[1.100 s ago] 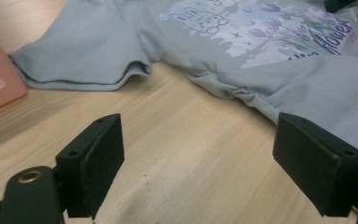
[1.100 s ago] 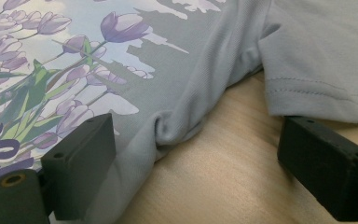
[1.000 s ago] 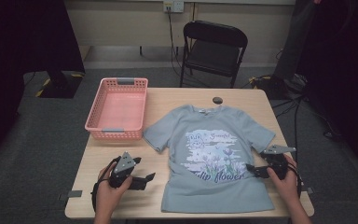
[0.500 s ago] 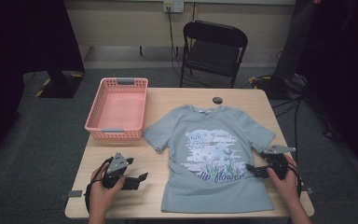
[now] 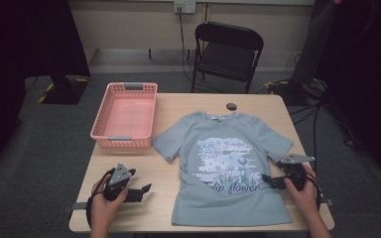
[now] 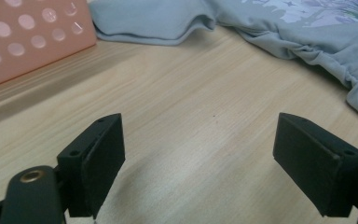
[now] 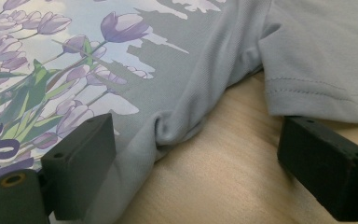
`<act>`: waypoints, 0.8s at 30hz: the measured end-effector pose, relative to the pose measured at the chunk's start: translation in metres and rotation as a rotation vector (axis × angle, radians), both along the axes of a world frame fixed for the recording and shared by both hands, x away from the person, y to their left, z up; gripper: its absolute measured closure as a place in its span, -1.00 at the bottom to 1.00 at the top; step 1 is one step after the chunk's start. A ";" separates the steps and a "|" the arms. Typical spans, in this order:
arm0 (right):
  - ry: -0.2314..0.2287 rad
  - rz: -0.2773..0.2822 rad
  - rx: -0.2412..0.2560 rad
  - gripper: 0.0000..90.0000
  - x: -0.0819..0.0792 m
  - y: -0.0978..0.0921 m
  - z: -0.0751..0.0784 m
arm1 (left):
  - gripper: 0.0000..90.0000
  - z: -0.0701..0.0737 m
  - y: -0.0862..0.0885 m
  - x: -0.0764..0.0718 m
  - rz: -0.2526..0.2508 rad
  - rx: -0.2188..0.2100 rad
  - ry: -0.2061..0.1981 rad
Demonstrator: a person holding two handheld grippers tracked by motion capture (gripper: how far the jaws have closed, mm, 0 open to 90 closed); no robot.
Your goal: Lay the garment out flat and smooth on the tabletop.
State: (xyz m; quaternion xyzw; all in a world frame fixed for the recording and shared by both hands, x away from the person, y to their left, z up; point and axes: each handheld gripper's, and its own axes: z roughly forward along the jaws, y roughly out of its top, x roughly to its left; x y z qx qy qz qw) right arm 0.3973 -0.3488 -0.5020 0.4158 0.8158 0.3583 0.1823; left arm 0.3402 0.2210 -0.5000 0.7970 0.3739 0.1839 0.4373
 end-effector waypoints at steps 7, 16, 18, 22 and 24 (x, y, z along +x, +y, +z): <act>0.000 0.000 0.000 -0.77 0.000 0.000 0.000 | -0.64 -0.006 0.005 0.000 0.016 0.020 0.013; 0.000 0.001 0.000 -0.77 0.000 0.000 0.000 | -0.64 -0.010 0.006 0.001 0.020 0.045 0.023; 0.000 0.001 0.000 -0.77 0.000 0.000 0.000 | -0.64 -0.011 0.006 0.001 0.022 0.048 0.024; 0.000 0.001 0.000 -0.77 0.000 0.000 0.000 | -0.64 -0.012 0.008 0.001 0.027 0.052 0.021; 0.000 0.001 0.000 -0.77 0.000 0.000 0.000 | -0.64 -0.012 0.009 0.001 0.030 0.058 0.020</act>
